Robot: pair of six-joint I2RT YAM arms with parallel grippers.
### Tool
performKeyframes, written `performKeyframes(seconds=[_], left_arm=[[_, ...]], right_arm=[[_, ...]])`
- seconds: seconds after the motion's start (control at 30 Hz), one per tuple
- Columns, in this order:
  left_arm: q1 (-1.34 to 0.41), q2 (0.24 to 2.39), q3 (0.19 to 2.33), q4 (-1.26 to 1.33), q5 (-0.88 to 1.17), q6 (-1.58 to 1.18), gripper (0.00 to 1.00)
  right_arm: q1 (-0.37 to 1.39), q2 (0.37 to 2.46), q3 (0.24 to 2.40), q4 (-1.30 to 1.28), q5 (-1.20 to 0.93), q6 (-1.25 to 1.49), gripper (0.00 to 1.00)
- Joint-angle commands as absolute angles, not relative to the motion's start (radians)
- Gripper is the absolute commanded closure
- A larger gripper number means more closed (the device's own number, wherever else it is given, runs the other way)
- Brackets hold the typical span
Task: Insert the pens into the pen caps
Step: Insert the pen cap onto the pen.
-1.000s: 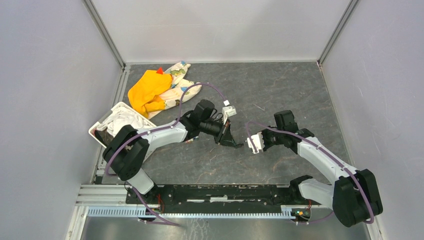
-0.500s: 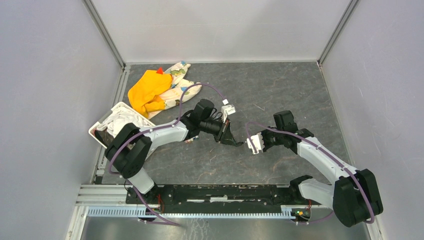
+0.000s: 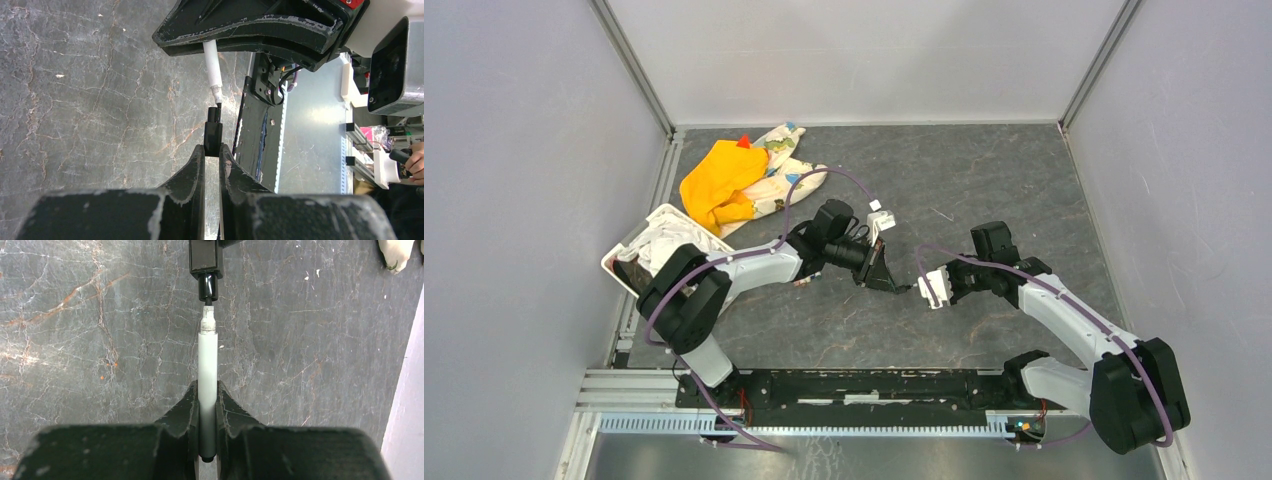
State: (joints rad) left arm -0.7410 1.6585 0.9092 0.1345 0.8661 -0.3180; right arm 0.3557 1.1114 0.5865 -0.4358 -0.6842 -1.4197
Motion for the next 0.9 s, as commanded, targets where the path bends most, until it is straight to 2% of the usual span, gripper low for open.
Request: performKeyframes(seconds=[0.0, 0.87], left_arm=[[-0.738, 1.663, 0.914, 0.167, 0.873, -0.353, 0.98], [-0.738, 1.641, 0.89, 0.187, 0.9, -0.354, 0.98]], right_arm=[[0.366, 1.098, 0.614, -0.449, -0.726, -1.43, 1.0], [0.367, 1.106, 0.635, -0.417, -0.713, -1.332, 1.0]])
